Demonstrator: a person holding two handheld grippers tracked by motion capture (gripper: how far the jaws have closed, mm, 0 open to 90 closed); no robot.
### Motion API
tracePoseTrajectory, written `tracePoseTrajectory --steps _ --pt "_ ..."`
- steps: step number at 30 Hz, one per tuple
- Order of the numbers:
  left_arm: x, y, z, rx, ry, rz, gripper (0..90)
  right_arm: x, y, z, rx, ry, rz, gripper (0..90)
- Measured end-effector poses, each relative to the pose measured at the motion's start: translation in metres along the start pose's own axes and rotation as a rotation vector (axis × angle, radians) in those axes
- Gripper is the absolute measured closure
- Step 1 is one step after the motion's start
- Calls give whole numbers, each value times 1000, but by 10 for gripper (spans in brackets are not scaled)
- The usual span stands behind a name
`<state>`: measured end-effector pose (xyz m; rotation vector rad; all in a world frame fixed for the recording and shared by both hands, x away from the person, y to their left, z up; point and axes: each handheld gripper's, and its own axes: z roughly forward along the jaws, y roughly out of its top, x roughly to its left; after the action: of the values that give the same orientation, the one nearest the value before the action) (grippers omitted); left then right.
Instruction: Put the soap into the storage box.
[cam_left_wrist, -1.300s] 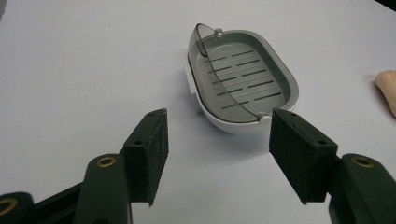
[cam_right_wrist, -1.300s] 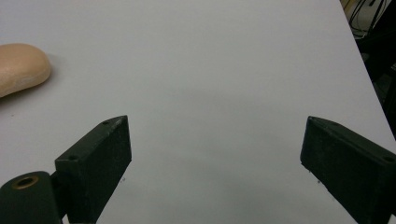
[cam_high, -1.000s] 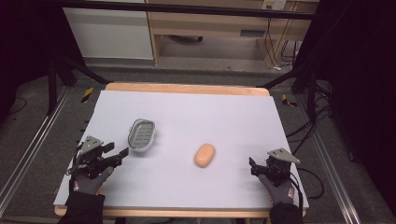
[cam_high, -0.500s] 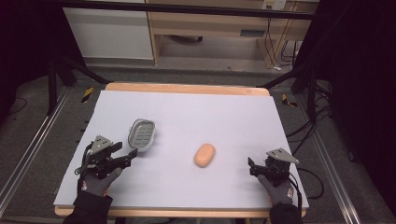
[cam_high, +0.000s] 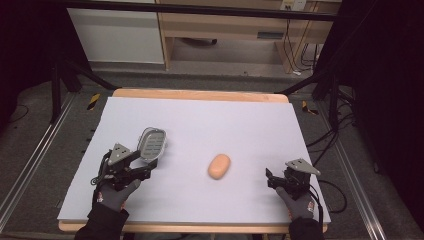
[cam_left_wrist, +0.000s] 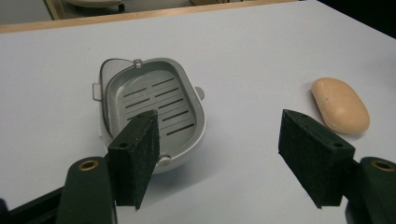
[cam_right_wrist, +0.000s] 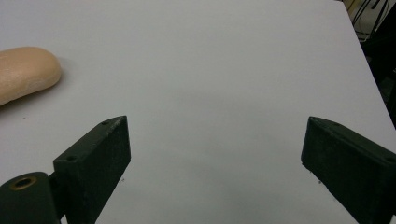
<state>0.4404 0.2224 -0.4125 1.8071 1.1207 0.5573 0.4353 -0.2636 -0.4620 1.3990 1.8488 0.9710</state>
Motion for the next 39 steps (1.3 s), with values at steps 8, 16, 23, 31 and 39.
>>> tracePoseTrajectory --steps 8,16,23,31,39 --pt "-8 13 9 2 -9 18 284 0 1 -2 -5 -3 4 82" --pt "-24 28 22 -10 -31 27 276 0 2 -2 -5 -6 3 82" --pt "-39 35 36 0 -46 52 273 0 3 -2 -8 -6 -4 82" --pt "-57 40 51 18 -71 74 268 0 3 -2 -3 -11 -15 84" --pt "-68 42 64 41 -84 92 263 0 3 -2 1 -16 -21 84"
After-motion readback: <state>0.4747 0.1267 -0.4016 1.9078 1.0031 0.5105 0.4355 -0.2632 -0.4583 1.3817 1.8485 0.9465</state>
